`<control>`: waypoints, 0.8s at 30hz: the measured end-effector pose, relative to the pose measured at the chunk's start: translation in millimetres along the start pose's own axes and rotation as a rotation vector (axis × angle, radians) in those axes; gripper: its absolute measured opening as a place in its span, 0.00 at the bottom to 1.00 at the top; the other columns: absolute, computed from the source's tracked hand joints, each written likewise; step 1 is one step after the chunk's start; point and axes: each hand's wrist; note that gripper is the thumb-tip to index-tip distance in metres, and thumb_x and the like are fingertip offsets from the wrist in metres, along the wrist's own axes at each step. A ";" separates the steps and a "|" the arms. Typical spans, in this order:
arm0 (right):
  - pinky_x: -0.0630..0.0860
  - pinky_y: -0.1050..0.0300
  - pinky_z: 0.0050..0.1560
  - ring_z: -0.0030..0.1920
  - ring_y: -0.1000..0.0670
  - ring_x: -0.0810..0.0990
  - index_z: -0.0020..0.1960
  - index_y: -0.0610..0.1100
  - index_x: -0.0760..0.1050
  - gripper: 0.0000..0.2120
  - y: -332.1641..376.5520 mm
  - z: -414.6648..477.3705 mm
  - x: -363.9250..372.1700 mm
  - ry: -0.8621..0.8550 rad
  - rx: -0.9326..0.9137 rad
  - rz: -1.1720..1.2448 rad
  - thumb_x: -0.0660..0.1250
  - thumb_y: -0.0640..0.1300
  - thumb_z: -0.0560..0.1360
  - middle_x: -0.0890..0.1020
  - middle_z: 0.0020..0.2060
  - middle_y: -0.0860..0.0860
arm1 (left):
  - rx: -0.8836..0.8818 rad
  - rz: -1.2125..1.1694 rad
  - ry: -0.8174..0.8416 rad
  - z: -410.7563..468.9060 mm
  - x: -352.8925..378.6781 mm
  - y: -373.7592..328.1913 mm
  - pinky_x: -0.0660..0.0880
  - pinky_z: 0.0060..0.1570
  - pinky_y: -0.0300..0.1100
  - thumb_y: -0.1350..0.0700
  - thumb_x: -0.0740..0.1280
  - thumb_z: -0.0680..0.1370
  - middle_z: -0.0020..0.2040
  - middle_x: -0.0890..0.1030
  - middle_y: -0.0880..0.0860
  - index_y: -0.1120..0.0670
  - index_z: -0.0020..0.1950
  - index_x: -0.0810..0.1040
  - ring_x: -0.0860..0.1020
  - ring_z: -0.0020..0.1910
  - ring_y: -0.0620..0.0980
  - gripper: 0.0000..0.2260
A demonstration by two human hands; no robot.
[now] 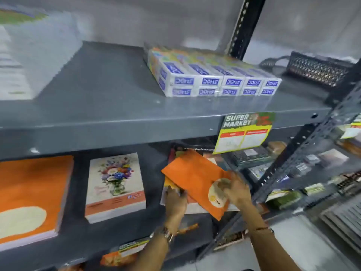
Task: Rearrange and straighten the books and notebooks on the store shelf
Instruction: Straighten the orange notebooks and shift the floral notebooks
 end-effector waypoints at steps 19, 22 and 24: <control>0.63 0.41 0.67 0.65 0.38 0.69 0.66 0.43 0.61 0.48 67.1 -42.2 -16.4 0.056 0.082 0.136 0.78 0.60 0.54 0.67 0.64 0.41 | 0.163 -0.315 -0.097 -8.5 -75.0 -28.7 0.78 0.45 0.44 0.67 0.72 0.67 0.43 0.77 0.50 0.57 0.58 0.70 0.76 0.38 0.44 0.23; 0.68 0.43 0.64 0.63 0.37 0.70 0.62 0.42 0.62 0.44 130.8 -62.1 -13.2 -0.026 0.016 0.221 0.78 0.59 0.55 0.68 0.61 0.42 | 0.266 -0.363 -0.209 -16.0 -139.2 -30.6 0.78 0.38 0.31 0.69 0.72 0.66 0.47 0.79 0.54 0.58 0.54 0.73 0.77 0.38 0.46 0.19; 0.70 0.47 0.61 0.63 0.39 0.70 0.61 0.40 0.66 0.39 178.8 -72.5 -0.7 -0.067 -0.040 0.298 0.77 0.58 0.59 0.70 0.61 0.41 | 0.257 -0.379 -0.311 -15.6 -188.5 -23.8 0.77 0.39 0.30 0.69 0.72 0.66 0.46 0.79 0.54 0.59 0.54 0.75 0.78 0.39 0.47 0.18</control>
Point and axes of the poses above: each hand's wrist, its own z-axis towards the middle knuckle, its own x-axis out of the palm, y = z × x
